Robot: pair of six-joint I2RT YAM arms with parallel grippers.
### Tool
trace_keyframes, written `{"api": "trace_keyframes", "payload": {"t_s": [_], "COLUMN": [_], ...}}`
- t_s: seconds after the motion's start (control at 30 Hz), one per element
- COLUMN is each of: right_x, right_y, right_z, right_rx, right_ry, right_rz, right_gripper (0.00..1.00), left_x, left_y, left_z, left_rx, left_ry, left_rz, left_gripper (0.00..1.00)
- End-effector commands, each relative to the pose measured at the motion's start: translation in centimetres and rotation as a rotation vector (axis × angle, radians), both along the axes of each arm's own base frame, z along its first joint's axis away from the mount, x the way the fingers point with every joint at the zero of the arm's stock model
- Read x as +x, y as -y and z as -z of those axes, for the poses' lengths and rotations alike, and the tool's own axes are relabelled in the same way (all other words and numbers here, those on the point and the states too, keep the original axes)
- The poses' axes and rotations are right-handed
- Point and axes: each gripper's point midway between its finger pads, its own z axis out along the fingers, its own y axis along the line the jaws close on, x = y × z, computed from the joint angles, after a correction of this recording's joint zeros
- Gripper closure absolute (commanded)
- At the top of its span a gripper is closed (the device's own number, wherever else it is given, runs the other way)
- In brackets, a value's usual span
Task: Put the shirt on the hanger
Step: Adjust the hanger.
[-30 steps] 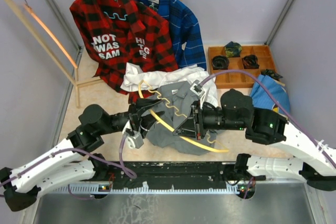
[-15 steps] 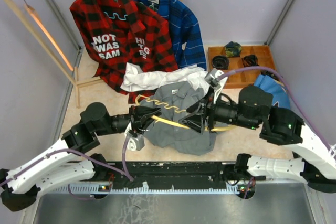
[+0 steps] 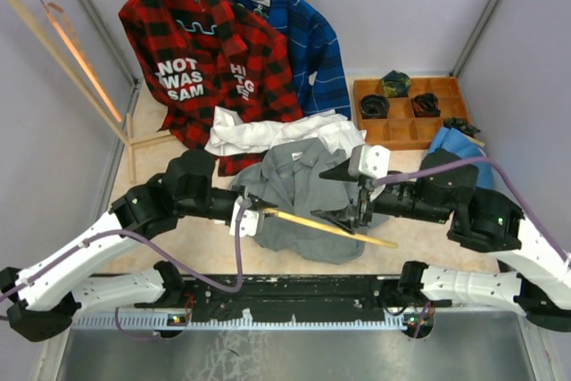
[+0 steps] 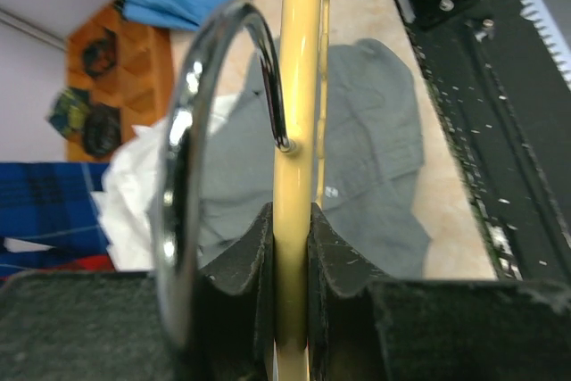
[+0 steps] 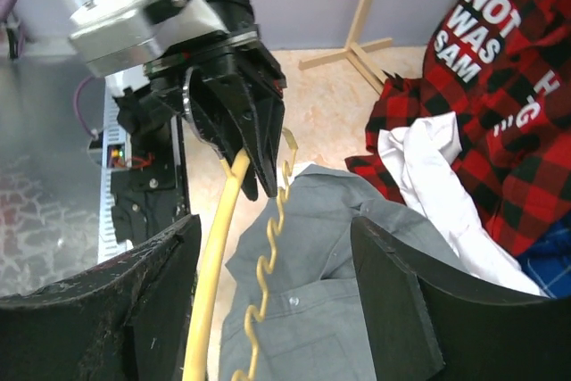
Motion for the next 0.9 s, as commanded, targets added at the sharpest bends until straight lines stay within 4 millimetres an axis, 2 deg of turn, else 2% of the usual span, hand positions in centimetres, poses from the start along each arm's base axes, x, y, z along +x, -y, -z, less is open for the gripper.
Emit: {"api": "trace_keyframes", "payload": {"t_s": [0.0, 0.2, 0.47, 0.87], "right_x": [-0.8, -0.2, -0.9, 0.3], "right_y": [-1.2, -2.8, -4.6, -4.4], "right_z": [-0.8, 2.9, 6.9, 9.6], "right_rx": [0.033, -0.084, -0.200, -0.323], "right_ry": [0.171, 0.159, 0.154, 0.136], "right_rz": [-0.116, -0.131, -0.155, -0.094], "right_gripper": [0.32, 0.33, 0.38, 0.57], "left_x": [-1.1, -0.7, -0.1, -0.6], "left_y": [-0.8, -1.2, -1.5, -1.5], "left_z": [0.7, 1.4, 2.0, 0.9], "left_rx": [0.037, 0.074, 0.106, 0.063], "left_ry": [-0.124, -0.166, -0.185, -0.194], "left_rz": [-0.017, -0.073, -0.122, -0.116], "left_gripper": [1.00, 1.00, 1.00, 1.00]}}
